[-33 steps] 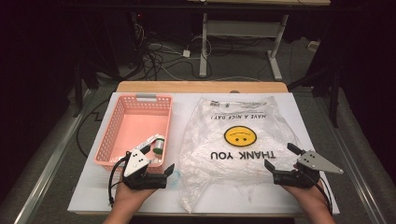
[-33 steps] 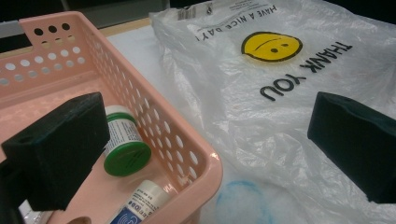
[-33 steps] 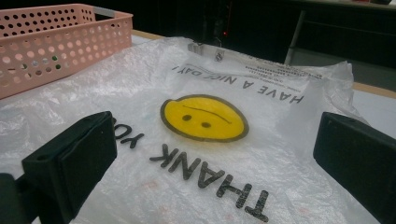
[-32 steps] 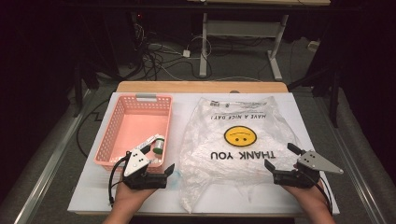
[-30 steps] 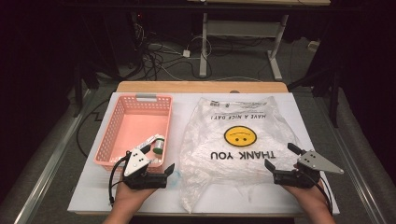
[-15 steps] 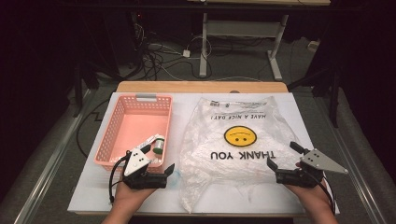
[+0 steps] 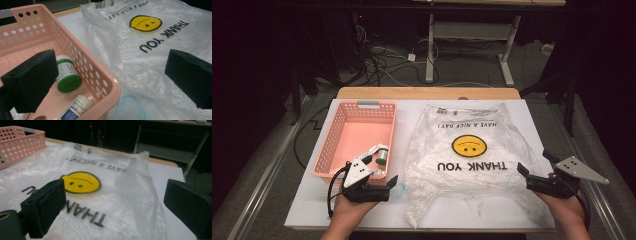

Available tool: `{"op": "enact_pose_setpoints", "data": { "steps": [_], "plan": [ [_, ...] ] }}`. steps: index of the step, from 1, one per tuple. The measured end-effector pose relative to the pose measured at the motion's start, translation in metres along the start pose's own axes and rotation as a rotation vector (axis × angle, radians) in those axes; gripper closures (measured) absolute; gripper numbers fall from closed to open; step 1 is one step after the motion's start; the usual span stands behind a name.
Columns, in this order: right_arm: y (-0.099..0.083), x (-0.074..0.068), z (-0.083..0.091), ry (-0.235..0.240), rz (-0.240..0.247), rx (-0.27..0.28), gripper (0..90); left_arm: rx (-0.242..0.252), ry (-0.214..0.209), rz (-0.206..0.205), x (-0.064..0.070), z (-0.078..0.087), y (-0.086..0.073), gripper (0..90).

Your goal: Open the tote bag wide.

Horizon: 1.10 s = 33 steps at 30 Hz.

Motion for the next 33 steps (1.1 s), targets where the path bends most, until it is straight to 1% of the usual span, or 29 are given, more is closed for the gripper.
{"op": "enact_pose_setpoints", "data": {
  "steps": [1, 2, 4, 6, 10, 14, 16, 18, 20, 23, 25, 27, 28, 30, 31, 33],
  "plan": [
    [-0.001, 0.004, 0.000, -0.008, -0.010, -0.010, 7.2, 0.003, -0.001, -0.005, 0.001, 0.000, 0.000, 0.0],
    [-0.003, 0.008, 0.001, -0.023, -0.009, -0.017, 9.4, 0.003, -0.001, -0.005, 0.001, 0.000, 0.000, 0.0],
    [-0.005, 0.016, 0.002, -0.040, -0.025, -0.023, 12.1, 0.002, -0.001, -0.012, 0.002, -0.001, 0.001, 0.0],
    [-0.006, 0.022, 0.004, -0.059, -0.042, -0.033, 13.9, 0.002, -0.003, -0.008, 0.001, -0.001, 0.001, 0.0],
    [-0.010, 0.035, 0.006, -0.078, -0.068, -0.051, 16.3, 0.002, -0.004, -0.004, 0.001, 0.000, 0.000, 0.0],
    [-0.016, 0.046, 0.007, -0.098, -0.097, -0.091, 20.5, 0.005, -0.003, 0.001, 0.000, 0.000, 0.001, 0.0],
    [-0.021, 0.052, 0.006, -0.106, -0.124, -0.117, 23.2, 0.004, -0.003, -0.002, 0.000, 0.000, 0.001, 0.0],
    [-0.026, 0.058, 0.005, -0.115, -0.126, -0.139, 27.8, 0.004, -0.008, 0.005, 0.000, 0.000, 0.001, 0.0],
    [-0.031, 0.063, 0.003, -0.136, -0.135, -0.160, 35.0, 0.013, -0.018, 0.021, -0.001, 0.000, 0.001, 0.0],
    [-0.038, 0.069, -0.001, -0.127, -0.166, -0.197, 39.6, 0.009, -0.009, 0.015, -0.001, 0.000, 0.001, 0.0],
    [-0.042, 0.070, -0.004, -0.119, -0.185, -0.220, 40.1, 0.003, -0.011, 0.011, -0.001, -0.001, 0.001, 0.0],
    [-0.045, 0.071, -0.007, -0.103, -0.203, -0.248, 40.0, -0.003, -0.001, -0.004, 0.000, -0.001, 0.001, 0.0],
    [-0.047, 0.072, -0.008, -0.100, -0.211, -0.263, 40.1, -0.003, -0.001, -0.004, 0.000, -0.001, 0.001, 0.0],
    [-0.050, 0.072, -0.010, -0.098, -0.220, -0.275, 40.6, -0.008, -0.002, -0.011, 0.001, -0.001, 0.002, 0.0],
    [-0.050, 0.072, -0.011, -0.099, -0.232, -0.283, 40.6, -0.015, 0.006, -0.027, 0.002, -0.001, 0.002, 0.0],
    [-0.051, 0.073, -0.014, -0.091, -0.234, -0.297, 41.1, -0.020, 0.007, -0.030, 0.002, 0.000, 0.002, 0.0]
  ]
}}
Point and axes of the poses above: each handheld gripper's, and its own axes: z roughly backward along the jaws, y roughly out of its top, x roughly to its right, the point moved 5 cm from there along -z, roughly forward along the jaws, and after that the axes turned 8 degrees about -z, right-handed, at the moved point
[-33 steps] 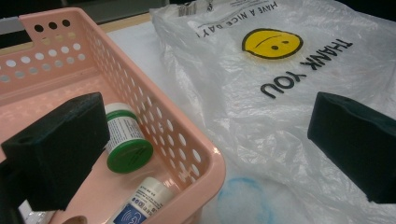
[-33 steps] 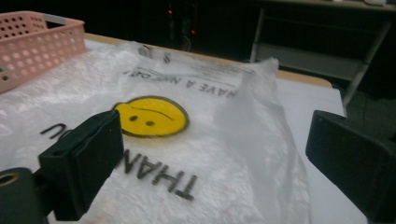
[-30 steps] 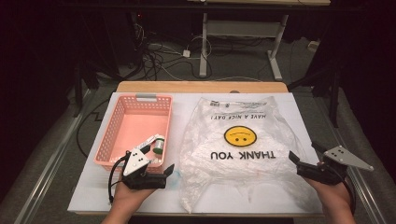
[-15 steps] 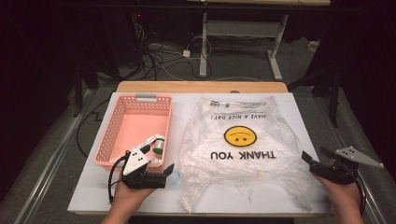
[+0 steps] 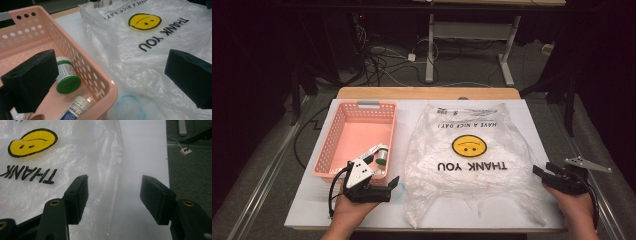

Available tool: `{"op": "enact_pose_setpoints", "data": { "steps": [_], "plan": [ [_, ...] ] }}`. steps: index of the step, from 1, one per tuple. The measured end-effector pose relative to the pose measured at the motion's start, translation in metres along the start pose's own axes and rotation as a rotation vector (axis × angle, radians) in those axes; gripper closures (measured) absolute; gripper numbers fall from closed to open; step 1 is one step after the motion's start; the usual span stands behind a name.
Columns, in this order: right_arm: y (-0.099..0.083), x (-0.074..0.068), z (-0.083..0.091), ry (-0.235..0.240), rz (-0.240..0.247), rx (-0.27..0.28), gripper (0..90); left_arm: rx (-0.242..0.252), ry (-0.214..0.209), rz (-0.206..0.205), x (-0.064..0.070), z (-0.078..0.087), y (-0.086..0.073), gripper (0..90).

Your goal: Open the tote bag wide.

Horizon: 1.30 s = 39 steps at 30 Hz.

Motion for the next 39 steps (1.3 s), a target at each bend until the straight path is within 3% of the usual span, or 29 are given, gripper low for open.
{"op": "enact_pose_setpoints", "data": {
  "steps": [2, 9, 13, 17, 22, 27, 30, 39],
  "plan": [
    [-0.001, -0.001, -0.003, 0.005, 0.010, -0.025, 43.7, -0.009, 0.022, -0.001, -0.002, 0.000, 0.000, 0.0],
    [-0.005, -0.005, -0.010, 0.000, 0.054, -0.080, 47.4, -0.030, 0.013, 0.018, -0.005, 0.002, -0.002, 0.0],
    [-0.007, -0.004, -0.011, -0.013, 0.048, -0.091, 58.9, -0.027, 0.008, 0.029, -0.005, 0.002, -0.002, 0.0],
    [-0.008, -0.007, -0.012, -0.020, 0.076, -0.091, 66.0, -0.021, -0.006, 0.046, -0.006, 0.003, -0.003, 0.0],
    [-0.008, -0.008, -0.010, 0.011, 0.095, -0.090, 85.3, -0.020, -0.001, 0.040, -0.007, 0.006, -0.002, 0.0],
    [-0.012, -0.013, -0.004, 0.012, 0.125, -0.079, 90.0, -0.013, 0.020, 0.028, -0.008, 0.008, -0.002, 3.6],
    [-0.017, -0.020, 0.010, 0.027, 0.121, -0.063, 90.0, -0.012, 0.011, 0.055, -0.008, 0.008, -0.004, 3.4],
    [-0.036, -0.049, 0.036, 0.065, 0.168, -0.048, 90.0, -0.012, 0.005, 0.066, -0.007, 0.008, -0.004, 0.0]
  ]
}}
Point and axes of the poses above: each handheld gripper's, and its own axes: z roughly backward along the jaws, y roughly out of its top, x roughly to its right, the point moved 5 cm from there along -z, roughly forward along the jaws, and after that the axes turned 8 degrees about -z, right-handed, at the moved point
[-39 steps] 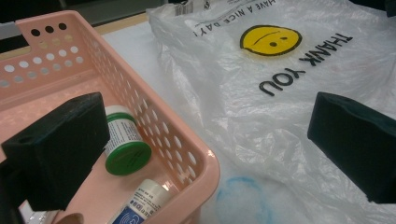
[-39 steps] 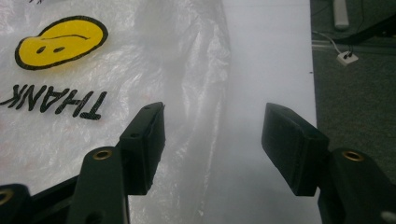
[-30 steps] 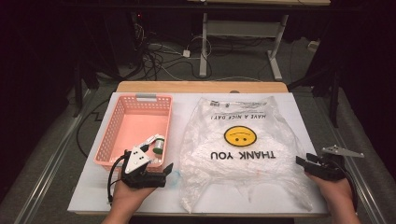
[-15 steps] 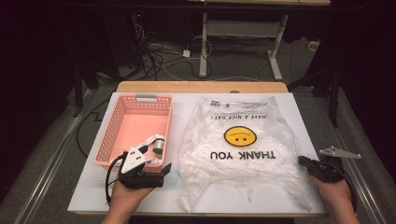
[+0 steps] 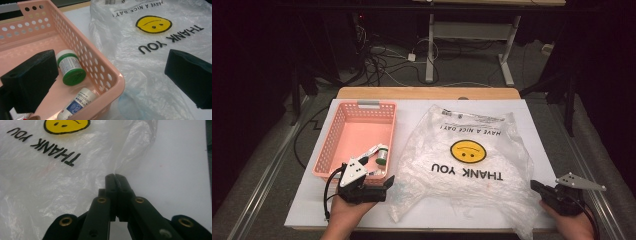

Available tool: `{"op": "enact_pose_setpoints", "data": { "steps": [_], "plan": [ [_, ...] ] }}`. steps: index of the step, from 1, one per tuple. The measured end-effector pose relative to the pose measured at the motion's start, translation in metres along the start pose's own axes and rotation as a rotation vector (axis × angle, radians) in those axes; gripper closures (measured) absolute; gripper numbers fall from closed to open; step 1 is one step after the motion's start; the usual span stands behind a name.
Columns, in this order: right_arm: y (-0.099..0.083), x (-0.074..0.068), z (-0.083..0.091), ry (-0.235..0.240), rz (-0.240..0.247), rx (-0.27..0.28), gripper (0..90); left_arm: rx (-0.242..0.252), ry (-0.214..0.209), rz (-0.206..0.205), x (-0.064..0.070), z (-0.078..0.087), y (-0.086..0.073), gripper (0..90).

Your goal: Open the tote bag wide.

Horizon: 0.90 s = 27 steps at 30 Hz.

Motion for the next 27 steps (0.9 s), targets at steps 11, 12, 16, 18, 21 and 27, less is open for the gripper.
{"op": "enact_pose_setpoints", "data": {
  "steps": [11, 12, 16, 18, 21, 27],
  "plan": [
    [-0.031, -0.034, 0.017, 0.054, 0.051, -0.043, 72.3, -0.008, -0.033, 0.003, 0.001, -0.001, -0.001, 0.0],
    [-0.029, -0.035, 0.020, 0.048, 0.061, -0.031, 68.8, -0.011, -0.035, -0.003, 0.002, -0.001, -0.001, 0.0],
    [-0.005, -0.037, 0.034, 0.051, 0.061, 0.084, 59.1, -0.014, -0.065, -0.005, 0.006, -0.001, 0.002, 0.0],
    [0.011, -0.033, 0.032, 0.039, 0.070, 0.118, 57.7, -0.002, -0.065, -0.013, 0.006, 0.001, 0.004, 0.0],
    [0.036, -0.016, 0.017, 0.020, 0.050, 0.145, 55.6, -0.013, -0.068, -0.016, 0.006, 0.000, 0.002, 0.0],
    [0.087, 0.015, -0.031, -0.023, 0.016, 0.151, 55.5, -0.016, -0.086, 0.005, 0.004, -0.002, 0.000, 0.0]
  ]
}}
Point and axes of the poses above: each handheld gripper's, and its own axes: z roughly backward along the jaws, y roughly out of its top, x roughly to its right, the point moved 5 cm from there along -z, roughly forward along the jaws, and after that the axes turned 8 degrees about -z, right-handed, at the moved point
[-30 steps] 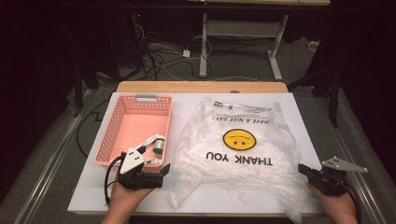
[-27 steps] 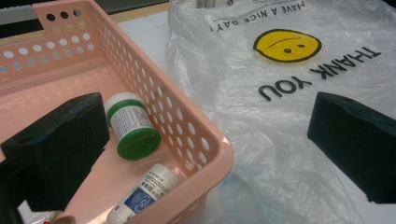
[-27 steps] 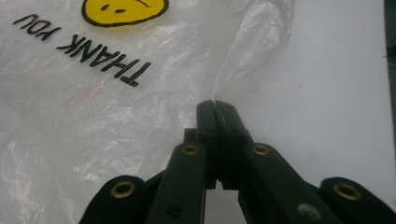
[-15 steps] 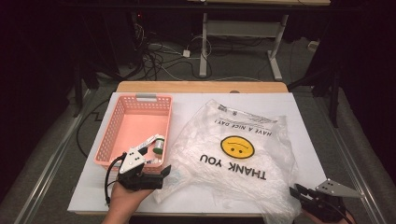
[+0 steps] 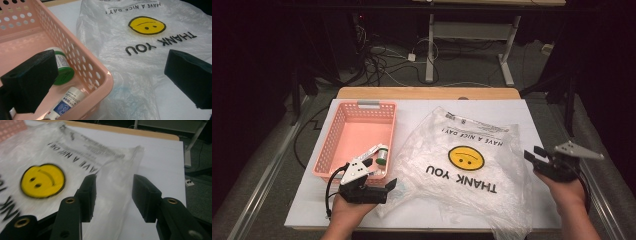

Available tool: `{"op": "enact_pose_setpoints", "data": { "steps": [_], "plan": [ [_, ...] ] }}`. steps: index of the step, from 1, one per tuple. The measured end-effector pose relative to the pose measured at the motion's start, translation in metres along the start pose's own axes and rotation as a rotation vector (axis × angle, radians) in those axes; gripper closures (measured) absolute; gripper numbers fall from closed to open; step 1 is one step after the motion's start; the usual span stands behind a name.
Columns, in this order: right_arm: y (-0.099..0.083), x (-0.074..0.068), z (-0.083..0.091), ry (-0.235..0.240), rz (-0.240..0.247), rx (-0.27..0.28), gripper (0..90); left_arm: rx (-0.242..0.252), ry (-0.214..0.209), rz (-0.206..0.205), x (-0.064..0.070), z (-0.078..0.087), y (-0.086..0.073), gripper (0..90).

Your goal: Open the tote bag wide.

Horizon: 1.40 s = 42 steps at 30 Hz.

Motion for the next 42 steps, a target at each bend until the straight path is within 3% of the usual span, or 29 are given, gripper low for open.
{"op": "enact_pose_setpoints", "data": {
  "steps": [2, 5, 7, 10, 11, 12, 13, 14, 15, 18, 20, 22, 23, 24, 27, 32, 38, 42],
  "plan": [
    [0.013, 0.008, -0.018, -0.016, -0.012, -0.005, 53.9, 0.007, -0.005, 0.005, 0.000, 0.001, 0.000, 0.0],
    [0.034, 0.018, -0.040, -0.003, -0.072, -0.011, 47.1, 0.017, -0.002, 0.005, 0.000, 0.002, 0.002, 0.0],
    [0.048, 0.021, -0.054, -0.013, -0.058, 0.004, 42.9, 0.032, 0.004, -0.017, 0.001, 0.005, 0.005, 0.0],
    [0.057, 0.031, -0.077, -0.024, -0.086, -0.013, 37.6, 0.040, 0.012, -0.011, -0.001, 0.006, 0.007, 0.0],
    [0.057, 0.031, -0.077, -0.024, -0.086, -0.013, 37.6, 0.040, 0.012, -0.011, -0.001, 0.006, 0.007, 0.0],
    [0.054, 0.041, -0.094, -0.031, -0.107, -0.063, 34.0, 0.037, 0.009, -0.008, -0.001, 0.005, 0.007, 0.0],
    [0.054, 0.041, -0.094, -0.031, -0.107, -0.063, 34.0, 0.037, 0.009, -0.008, -0.001, 0.005, 0.007, 0.0],
    [0.050, 0.045, -0.101, -0.026, -0.114, -0.096, 33.5, 0.034, 0.009, -0.009, -0.002, 0.004, 0.006, 0.0],
    [0.041, 0.049, -0.113, -0.004, -0.118, -0.153, 36.6, 0.031, 0.007, -0.007, -0.002, 0.004, 0.005, 0.0],
    [0.028, 0.044, -0.122, 0.067, -0.098, -0.235, 50.5, 0.035, 0.004, 0.015, -0.006, 0.004, 0.005, 0.0],
    [0.025, 0.037, -0.125, 0.099, -0.068, -0.255, 65.0, 0.035, 0.001, 0.015, -0.006, 0.003, 0.006, 0.0],
    [0.026, 0.033, -0.125, 0.095, -0.042, -0.242, 85.4, 0.033, -0.001, 0.012, -0.005, 0.003, 0.005, 0.0],
    [0.028, 0.033, -0.126, 0.083, -0.031, -0.226, 89.7, 0.030, -0.004, 0.009, -0.004, 0.003, 0.005, 0.0],
    [0.028, 0.033, -0.126, 0.083, -0.031, -0.226, 89.7, 0.027, -0.007, 0.006, -0.003, 0.003, 0.005, 0.0],
    [0.039, 0.043, -0.123, -0.004, -0.048, -0.154, 90.0, 0.022, -0.013, -0.004, -0.002, 0.003, 0.005, 0.0],
    [0.047, 0.075, -0.112, -0.112, -0.098, -0.086, 90.0, 0.018, 0.004, -0.019, -0.005, 0.005, 0.006, 0.0],
    [0.044, 0.123, -0.090, -0.227, -0.156, -0.060, 90.0, -0.001, 0.007, -0.006, -0.009, 0.002, 0.005, 0.0],
    [0.033, 0.136, -0.075, -0.268, -0.170, -0.058, 90.0, 0.017, 0.021, -0.023, -0.008, 0.004, 0.007, 0.0]
  ]
}}
Point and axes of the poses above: each handheld gripper's, and its own axes: z roughly backward along the jaws, y roughly out of its top, x roughly to its right, the point moved 5 cm from there along -z, roughly forward along the jaws, and after that the axes turned 8 degrees about -z, right-handed, at the moved point
